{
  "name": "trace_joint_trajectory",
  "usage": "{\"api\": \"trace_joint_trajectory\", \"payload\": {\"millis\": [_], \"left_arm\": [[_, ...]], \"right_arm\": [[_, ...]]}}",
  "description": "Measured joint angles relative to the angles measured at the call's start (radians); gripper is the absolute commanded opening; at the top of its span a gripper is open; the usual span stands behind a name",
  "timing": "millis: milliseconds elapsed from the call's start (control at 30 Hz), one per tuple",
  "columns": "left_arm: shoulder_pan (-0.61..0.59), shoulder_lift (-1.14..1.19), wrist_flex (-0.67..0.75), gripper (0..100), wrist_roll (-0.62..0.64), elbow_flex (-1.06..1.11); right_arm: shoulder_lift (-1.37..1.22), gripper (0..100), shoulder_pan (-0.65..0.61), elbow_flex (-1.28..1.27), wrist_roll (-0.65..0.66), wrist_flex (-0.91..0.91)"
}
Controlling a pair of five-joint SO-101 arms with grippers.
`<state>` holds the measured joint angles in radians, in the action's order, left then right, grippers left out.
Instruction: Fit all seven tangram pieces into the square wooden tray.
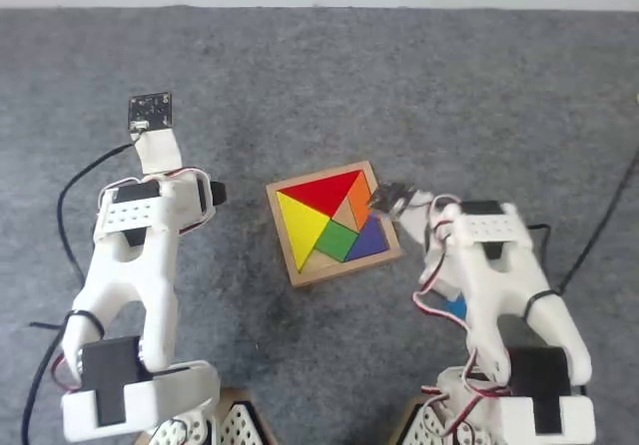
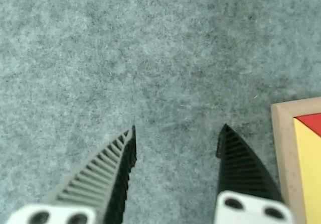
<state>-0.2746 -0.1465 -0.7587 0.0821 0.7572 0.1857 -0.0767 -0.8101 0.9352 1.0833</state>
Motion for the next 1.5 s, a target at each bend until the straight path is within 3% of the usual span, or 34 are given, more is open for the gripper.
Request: {"api": "trace_joint_trajectory", "payload": {"millis": [167,333,433,600,767,1000,1367,1500], "left_arm": [[0.0,0.0,0.0,25,0.0,0.0],[0.0,0.0,0.0,25,0.0,0.0],[0.0,0.0,0.0,25,0.0,0.0],[0.0,0.0,0.0,25,0.0,0.0],[0.0,0.0,0.0,25,0.0,0.0],[0.0,0.0,0.0,25,0.0,0.0],[0.0,0.0,0.0,25,0.0,0.0],[0.0,0.0,0.0,25,0.0,0.0]], "right_arm": [[0.152,24.0,0.097,0.02,0.054,0.198],[0.353,27.7,0.123,-0.158,0.103,0.242],[0.396,27.7,0.089,-0.267,0.012,0.206],[0.4,27.7,-0.034,-0.276,-0.276,0.164],[0.4,27.5,-0.091,-0.287,-0.384,0.129],[0.387,27.7,0.005,-0.288,-0.414,0.107],[0.046,26.9,0.04,-0.178,-0.479,-0.003],[-0.009,13.1,0.043,-0.132,-0.485,-0.002]]}}
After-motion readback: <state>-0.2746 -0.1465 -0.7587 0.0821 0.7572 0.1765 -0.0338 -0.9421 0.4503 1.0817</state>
